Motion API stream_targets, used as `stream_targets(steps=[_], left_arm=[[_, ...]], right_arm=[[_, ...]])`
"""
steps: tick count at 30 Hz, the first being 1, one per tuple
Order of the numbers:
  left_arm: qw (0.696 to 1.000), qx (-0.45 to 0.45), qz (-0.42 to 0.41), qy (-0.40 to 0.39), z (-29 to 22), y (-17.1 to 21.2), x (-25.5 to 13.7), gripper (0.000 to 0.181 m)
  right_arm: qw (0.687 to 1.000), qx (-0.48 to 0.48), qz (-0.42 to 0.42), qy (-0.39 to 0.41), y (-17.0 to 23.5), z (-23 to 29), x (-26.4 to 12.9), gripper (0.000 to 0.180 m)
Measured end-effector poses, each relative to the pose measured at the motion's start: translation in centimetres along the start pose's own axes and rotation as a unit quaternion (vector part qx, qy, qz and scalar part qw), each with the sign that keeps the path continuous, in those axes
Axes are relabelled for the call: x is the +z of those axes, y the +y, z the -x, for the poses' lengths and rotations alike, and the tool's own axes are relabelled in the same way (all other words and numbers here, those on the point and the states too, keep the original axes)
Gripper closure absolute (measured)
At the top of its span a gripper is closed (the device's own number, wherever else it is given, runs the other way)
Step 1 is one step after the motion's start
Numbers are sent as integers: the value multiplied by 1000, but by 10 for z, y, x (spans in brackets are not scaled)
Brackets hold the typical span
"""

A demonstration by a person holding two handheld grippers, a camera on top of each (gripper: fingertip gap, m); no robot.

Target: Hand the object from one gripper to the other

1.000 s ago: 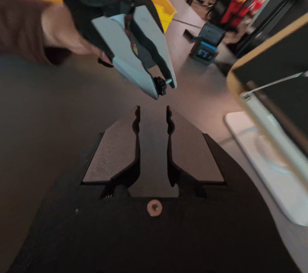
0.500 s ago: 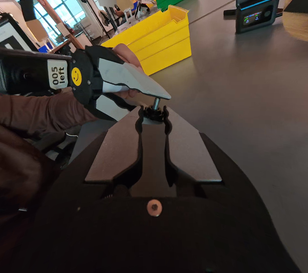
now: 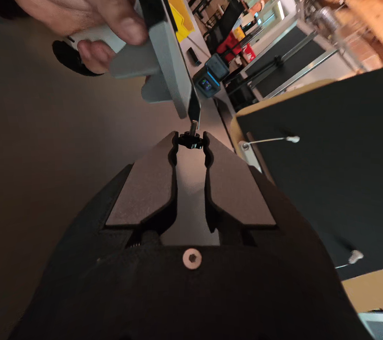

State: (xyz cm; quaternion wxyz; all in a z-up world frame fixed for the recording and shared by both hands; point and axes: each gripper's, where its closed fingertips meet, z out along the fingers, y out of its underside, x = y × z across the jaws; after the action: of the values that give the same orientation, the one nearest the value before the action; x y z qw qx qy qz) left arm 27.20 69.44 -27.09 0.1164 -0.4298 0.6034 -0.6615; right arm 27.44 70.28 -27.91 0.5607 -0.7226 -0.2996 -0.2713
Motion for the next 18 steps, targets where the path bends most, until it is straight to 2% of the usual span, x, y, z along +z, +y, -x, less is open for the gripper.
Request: stream_targets(steps=[4, 5, 6, 7, 9, 11, 14, 18], left_arm=[[1000, 4, 19, 12, -7, 6, 7, 139], [999, 0, 25, 26, -12, 9, 9, 142], [999, -2, 29, 36, -15, 11, 11, 154], [999, 0, 31, 29, -13, 12, 12, 160], [998, 28, 47, -4, -5, 16, 12, 160], [992, 87, 66, -69, 9, 18, 10, 160], [952, 220, 97, -188, 31, 15, 0, 160], [888, 337, 140, -280, 44, 13, -8, 160]], right_arm=[[998, -50, -17, 20, -18, 5, -2, 160], [998, -61, -14, 29, -19, 5, -1, 160], [997, -70, -12, 36, -19, 5, -1, 160], [997, -73, -10, 38, -18, 6, 0, 160], [998, -64, -2, 29, -11, 8, 4, 158], [999, -39, 10, 8, -3, 10, 6, 156], [997, 55, 12, -58, 9, 17, 7, 154], [962, 222, -8, -158, 14, 27, 8, 144]])
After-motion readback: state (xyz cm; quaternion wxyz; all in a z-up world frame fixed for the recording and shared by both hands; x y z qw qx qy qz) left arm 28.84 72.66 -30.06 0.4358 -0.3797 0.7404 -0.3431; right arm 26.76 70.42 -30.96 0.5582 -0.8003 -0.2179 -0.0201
